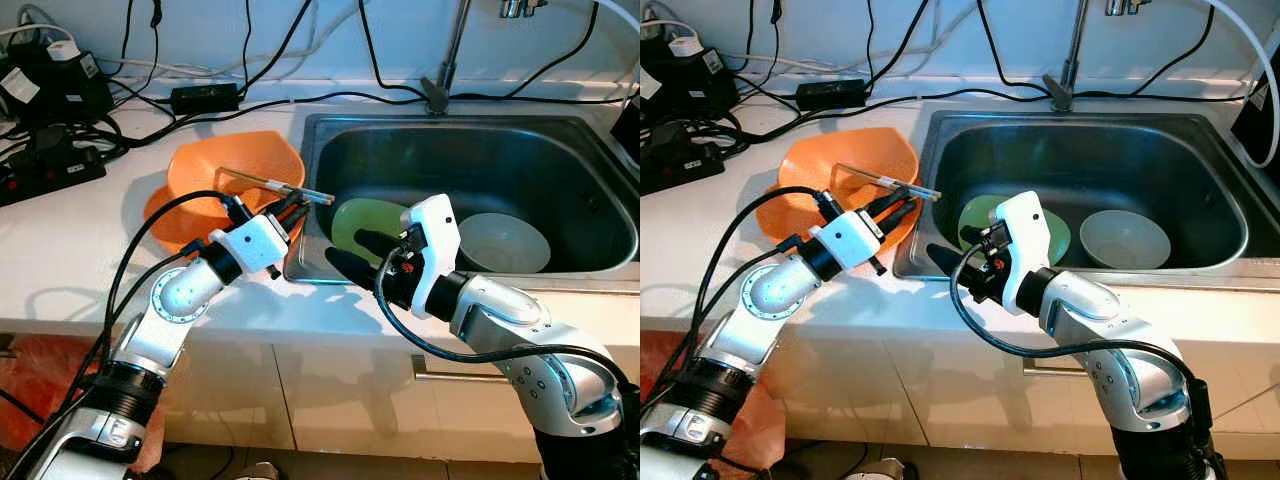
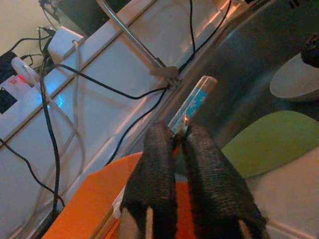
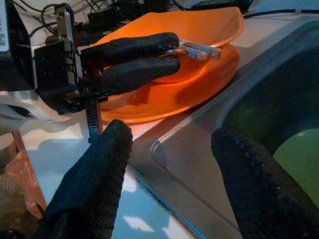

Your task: Kitchen organization

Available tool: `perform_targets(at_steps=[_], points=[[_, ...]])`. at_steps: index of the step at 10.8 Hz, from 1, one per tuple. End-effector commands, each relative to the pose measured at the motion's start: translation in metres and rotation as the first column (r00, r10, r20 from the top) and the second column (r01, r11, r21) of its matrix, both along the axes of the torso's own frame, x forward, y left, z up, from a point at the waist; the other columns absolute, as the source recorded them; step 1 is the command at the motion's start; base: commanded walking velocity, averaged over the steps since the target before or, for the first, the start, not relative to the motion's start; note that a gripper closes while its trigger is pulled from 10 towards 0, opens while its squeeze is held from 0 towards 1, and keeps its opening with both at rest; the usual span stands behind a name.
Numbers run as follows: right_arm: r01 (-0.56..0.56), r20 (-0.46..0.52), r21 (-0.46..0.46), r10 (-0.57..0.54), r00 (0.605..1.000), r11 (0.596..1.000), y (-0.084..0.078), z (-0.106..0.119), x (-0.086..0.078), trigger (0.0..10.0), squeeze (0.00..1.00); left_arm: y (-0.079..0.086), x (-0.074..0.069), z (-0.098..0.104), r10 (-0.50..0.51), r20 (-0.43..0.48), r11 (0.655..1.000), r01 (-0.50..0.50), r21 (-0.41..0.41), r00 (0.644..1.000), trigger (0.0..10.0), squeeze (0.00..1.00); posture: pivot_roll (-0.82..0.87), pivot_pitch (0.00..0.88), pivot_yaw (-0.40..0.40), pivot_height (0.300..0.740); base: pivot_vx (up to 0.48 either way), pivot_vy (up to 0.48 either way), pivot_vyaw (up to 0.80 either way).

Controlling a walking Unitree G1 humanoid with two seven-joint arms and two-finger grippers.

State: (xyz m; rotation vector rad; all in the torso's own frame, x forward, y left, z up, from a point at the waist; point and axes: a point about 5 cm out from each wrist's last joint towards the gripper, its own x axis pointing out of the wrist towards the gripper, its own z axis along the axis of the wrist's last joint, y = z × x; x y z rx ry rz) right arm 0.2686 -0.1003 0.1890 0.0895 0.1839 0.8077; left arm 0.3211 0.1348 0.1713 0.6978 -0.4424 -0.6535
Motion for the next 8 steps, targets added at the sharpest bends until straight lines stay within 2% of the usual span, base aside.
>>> perform_targets(at_steps=[1, 5, 8], points=[[0.020, 0.007, 0.006, -0.020, 1.000, 1.000, -0.003, 0.001, 0.000, 10.0, 0.00, 0.000, 0.002, 0.004, -0.004, 0.010, 1.000, 0.004, 0.002, 1.000, 0.0, 0.00, 0.08, 0.060, 0.073, 0.740, 0.000, 0.000, 0.00], [0.023, 0.006, 0.001, -0.023, 1.000, 1.000, -0.004, 0.000, 0.000, 10.0, 0.00, 0.006, -0.001, 0.014, -0.005, 0.042, 1.000, 0.005, 0.006, 0.999, 0.0, 0.00, 0.08, 0.060, 0.072, 0.740, 0.000, 0.000, 0.00], [0.025, 0.005, -0.003, -0.025, 1.000, 1.000, -0.005, -0.001, 0.002, 10.0, 0.00, 0.020, -0.006, 0.033, -0.002, 0.060, 1.000, 0.000, 0.029, 0.998, 0.0, 0.00, 0.09, 0.059, 0.063, 0.740, 0.000, 0.000, 0.00]])
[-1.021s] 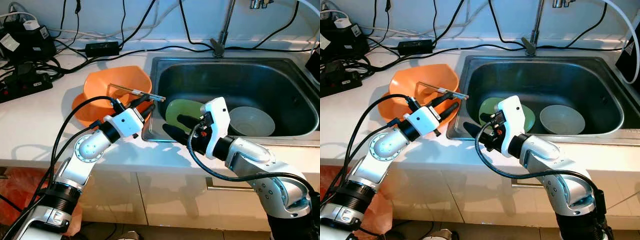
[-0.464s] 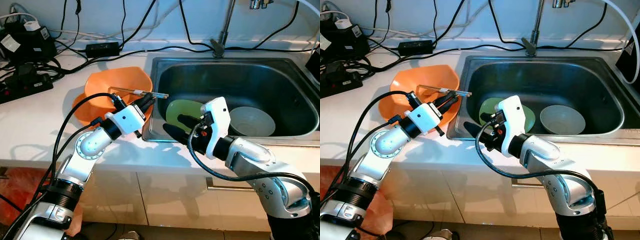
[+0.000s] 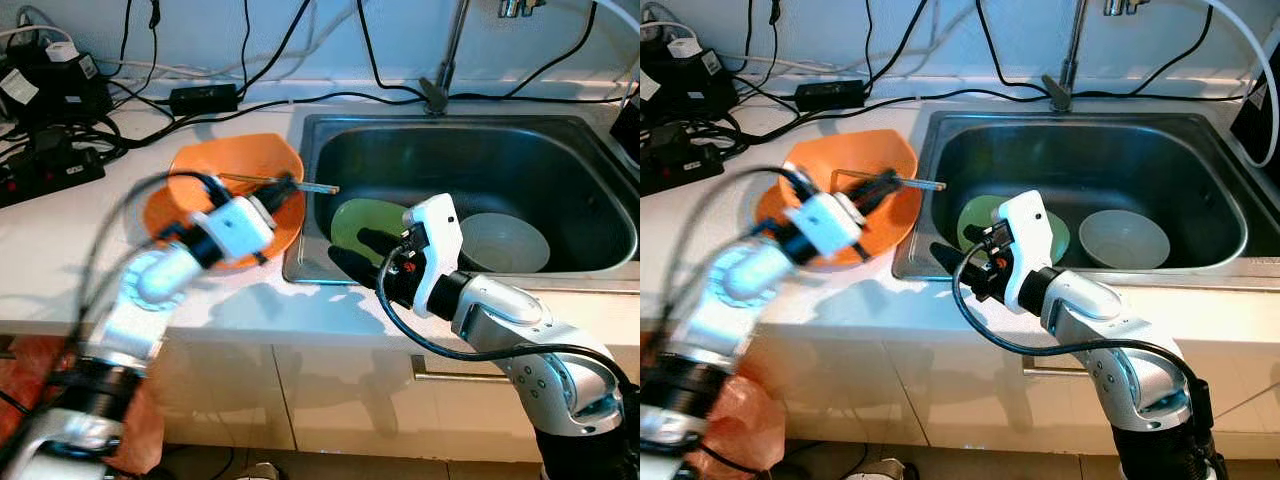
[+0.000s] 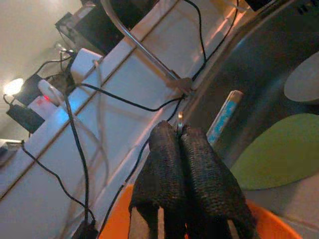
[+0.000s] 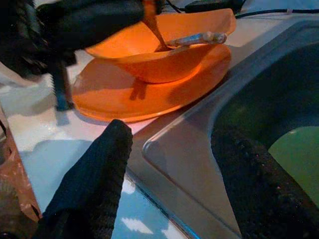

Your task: Kitchen organization

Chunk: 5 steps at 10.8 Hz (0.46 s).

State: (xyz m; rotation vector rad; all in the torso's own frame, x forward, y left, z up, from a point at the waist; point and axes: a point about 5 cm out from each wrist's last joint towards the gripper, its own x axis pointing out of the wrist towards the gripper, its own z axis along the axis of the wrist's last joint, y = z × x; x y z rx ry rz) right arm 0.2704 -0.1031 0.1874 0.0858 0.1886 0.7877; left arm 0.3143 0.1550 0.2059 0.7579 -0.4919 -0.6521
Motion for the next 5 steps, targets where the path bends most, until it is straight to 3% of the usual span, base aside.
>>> perform_targets(at_steps=[1, 4, 5], points=[[0.007, 0.009, 0.003, -0.007, 1.000, 1.000, -0.002, 0.000, 0.001, 10.0, 0.00, 0.006, -0.003, 0.003, -0.003, -0.014, 1.000, 0.003, 0.007, 1.000, 0.0, 0.00, 0.09, 0.058, 0.060, 0.740, 0.000, 0.000, 0.00], [0.012, 0.006, 0.002, -0.012, 1.000, 1.000, -0.004, -0.001, 0.003, 10.0, 0.00, 0.032, -0.021, 0.007, 0.001, -0.092, 0.999, 0.003, 0.050, 0.996, 0.0, 0.00, 0.11, 0.054, 0.060, 0.740, 0.000, 0.000, 0.00], [0.011, 0.006, 0.003, -0.011, 1.000, 1.000, -0.004, -0.002, 0.004, 10.0, 0.00, 0.040, -0.023, 0.006, 0.018, -0.158, 1.000, -0.015, 0.019, 0.987, 0.0, 0.00, 0.13, 0.050, 0.059, 0.740, 0.000, 0.000, 0.00]])
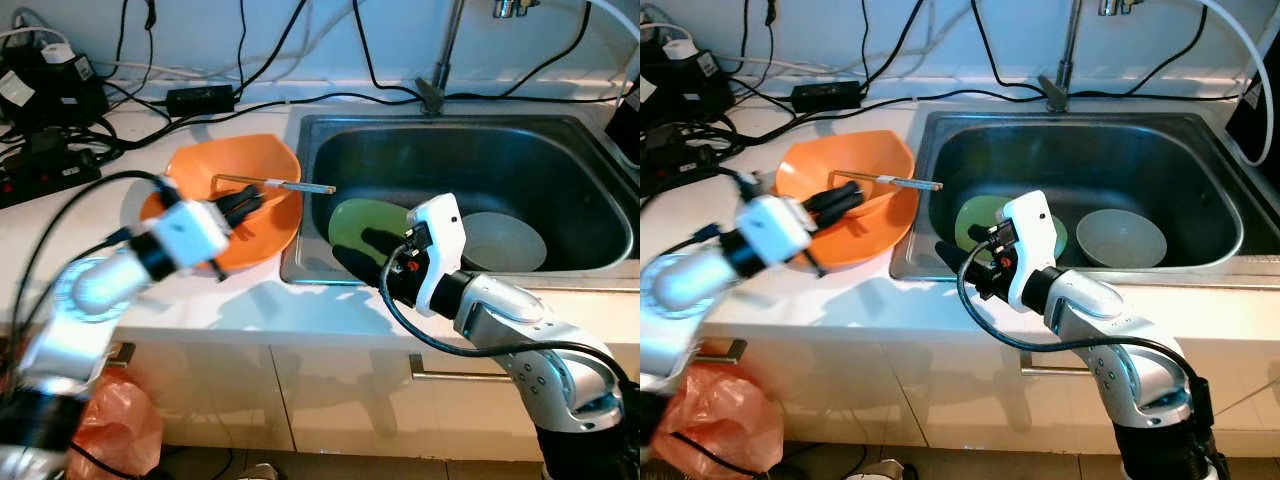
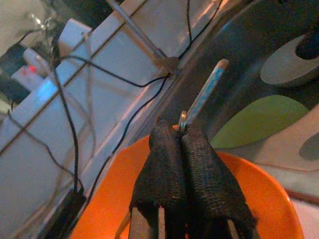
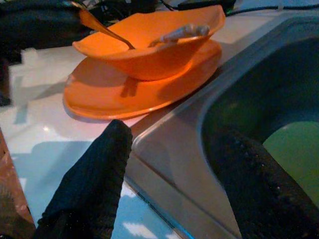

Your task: Kitchen organization

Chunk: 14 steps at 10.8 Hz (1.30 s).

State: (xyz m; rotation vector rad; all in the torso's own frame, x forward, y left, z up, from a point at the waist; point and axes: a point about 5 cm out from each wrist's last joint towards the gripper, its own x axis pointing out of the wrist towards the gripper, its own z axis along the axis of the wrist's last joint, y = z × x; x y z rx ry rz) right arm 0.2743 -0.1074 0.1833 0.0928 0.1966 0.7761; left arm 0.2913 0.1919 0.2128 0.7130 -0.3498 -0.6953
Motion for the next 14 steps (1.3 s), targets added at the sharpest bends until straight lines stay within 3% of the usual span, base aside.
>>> perform_targets(at_steps=[1, 4, 6, 11, 13, 14], points=[[-0.002, 0.018, 0.002, 0.002, 1.000, 1.000, 0.001, 0.002, 0.002, 10.0, 0.00, 0.006, -0.004, 0.001, -0.016, -0.053, 0.999, 0.018, 0.040, 0.998, 0.0, 0.00, 0.14, 0.046, 0.059, 0.740, 0.000, 0.000, 0.00], [-0.006, 0.026, 0.005, 0.006, 1.000, 1.000, 0.001, 0.002, 0.006, 10.0, 0.00, 0.001, -0.013, 0.027, -0.126, -0.116, 0.991, 0.129, 0.019, 0.985, 0.0, 0.00, 0.15, 0.036, 0.053, 0.740, 0.000, 0.000, 0.00], [-0.005, 0.029, 0.005, 0.005, 1.000, 1.000, 0.001, 0.003, 0.008, 10.0, 0.00, -0.006, -0.012, 0.052, -0.182, -0.099, 0.983, 0.181, -0.018, 0.978, 0.0, 0.00, 0.15, 0.033, 0.048, 0.740, 0.000, 0.000, 0.00], [0.001, 0.027, 0.003, -0.001, 1.000, 1.000, -0.002, 0.002, 0.010, 10.0, 0.00, -0.007, -0.014, 0.091, -0.261, -0.172, 0.962, 0.242, -0.128, 0.950, 0.0, 0.00, 0.14, 0.038, 0.044, 0.740, 0.000, 0.000, 0.00], [0.013, 0.011, 0.002, -0.013, 1.000, 1.000, -0.006, -0.003, 0.010, 10.0, 0.00, -0.003, -0.009, 0.118, -0.296, -0.159, 0.926, 0.242, -0.290, 0.942, 0.0, 0.00, 0.14, 0.039, 0.041, 0.740, 0.000, 0.000, 0.00], [0.018, 0.008, 0.006, -0.018, 1.000, 1.000, -0.006, -0.003, 0.011, 10.0, 0.00, 0.000, -0.001, 0.138, -0.303, -0.112, 0.883, 0.234, -0.408, 0.947, 0.0, 0.00, 0.13, 0.038, 0.038, 0.740, 0.000, 0.000, 0.00]])
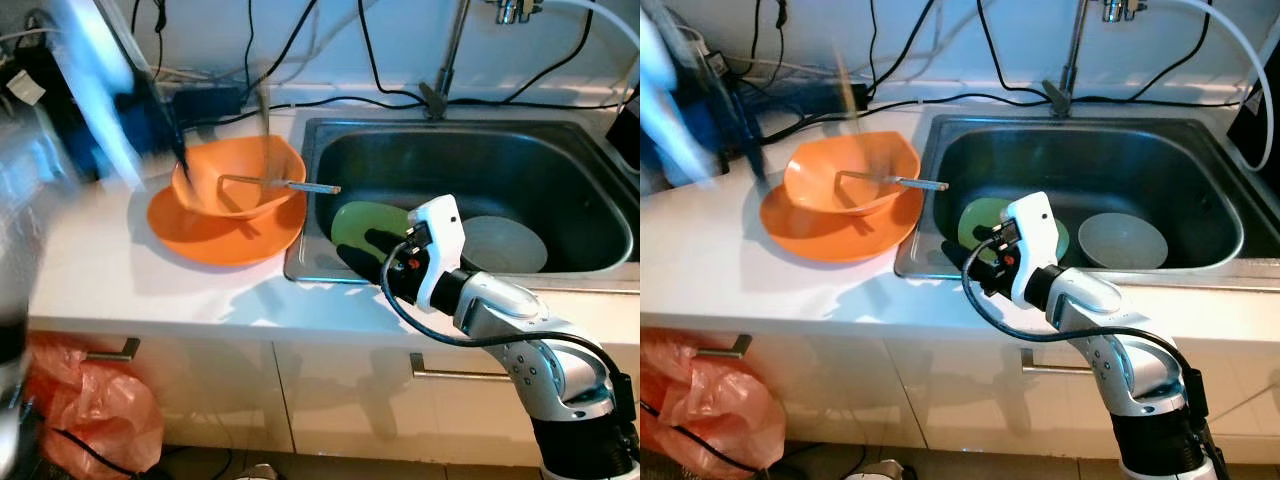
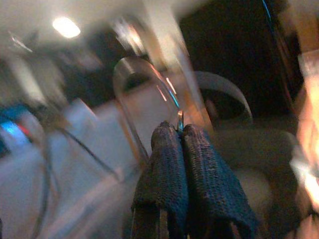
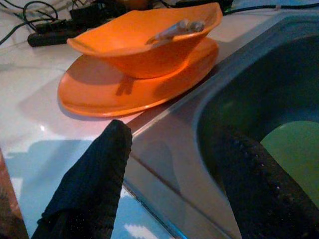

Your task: Kitchen organization

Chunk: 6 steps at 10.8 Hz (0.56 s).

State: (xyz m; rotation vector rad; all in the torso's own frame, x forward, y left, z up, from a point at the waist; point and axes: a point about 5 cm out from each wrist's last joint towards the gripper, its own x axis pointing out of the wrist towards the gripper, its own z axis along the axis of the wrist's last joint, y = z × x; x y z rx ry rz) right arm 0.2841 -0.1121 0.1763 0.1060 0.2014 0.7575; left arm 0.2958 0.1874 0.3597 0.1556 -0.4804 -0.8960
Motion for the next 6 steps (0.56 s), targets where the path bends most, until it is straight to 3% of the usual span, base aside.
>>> perform_targets(at_steps=[1, 2, 3, 4, 5, 6], points=[[0.019, 0.017, 0.014, -0.019, 1.000, 1.000, -0.002, 0.004, 0.003, 10.0, 0.00, 0.008, 0.005, 0.008, 0.034, -0.013, 0.994, -0.036, -0.107, 0.999, 0.0, 0.00, 0.13, 0.036, 0.037, 0.740, 0.000, 0.000, 0.00], [0.035, 0.017, 0.021, -0.035, 0.999, 0.999, -0.003, 0.004, 0.005, 10.0, 0.00, 0.009, 0.012, 0.009, 0.043, -0.042, 0.970, -0.052, -0.236, 0.998, 0.0, 0.00, 0.12, 0.033, 0.038, 0.740, 0.000, 0.000, 0.00], [0.056, 0.013, 0.034, -0.057, 0.998, 0.998, -0.004, 0.005, 0.006, 10.0, 0.00, 0.009, 0.020, 0.003, 0.048, -0.099, 0.925, -0.082, -0.371, 0.994, 0.0, 0.00, 0.11, 0.033, 0.037, 0.740, 0.000, 0.000, 0.00], [0.084, 0.018, 0.063, -0.086, 0.996, 0.994, -0.005, 0.007, 0.008, 10.0, 0.00, 0.009, 0.033, -0.008, 0.065, -0.186, 0.829, -0.157, -0.537, 0.980, 0.0, 0.00, 0.10, 0.034, 0.033, 0.740, 0.000, 0.000, 0.00], [0.111, 0.026, 0.097, -0.114, 0.993, 0.989, -0.006, 0.011, 0.011, 10.0, 0.00, 0.008, 0.044, -0.023, 0.055, -0.277, 0.727, -0.229, -0.648, 0.959, 0.0, 0.00, 0.09, 0.037, 0.032, 0.740, 0.000, 0.000, 0.00], [0.169, 0.039, 0.166, -0.178, 0.983, 0.972, -0.008, 0.019, 0.017, 10.0, 0.00, -0.002, 0.057, -0.051, -0.018, -0.406, 0.586, -0.319, -0.745, 0.913, 0.0, 0.00, 0.08, 0.041, 0.027, 0.740, 0.000, 0.000, 0.00]])
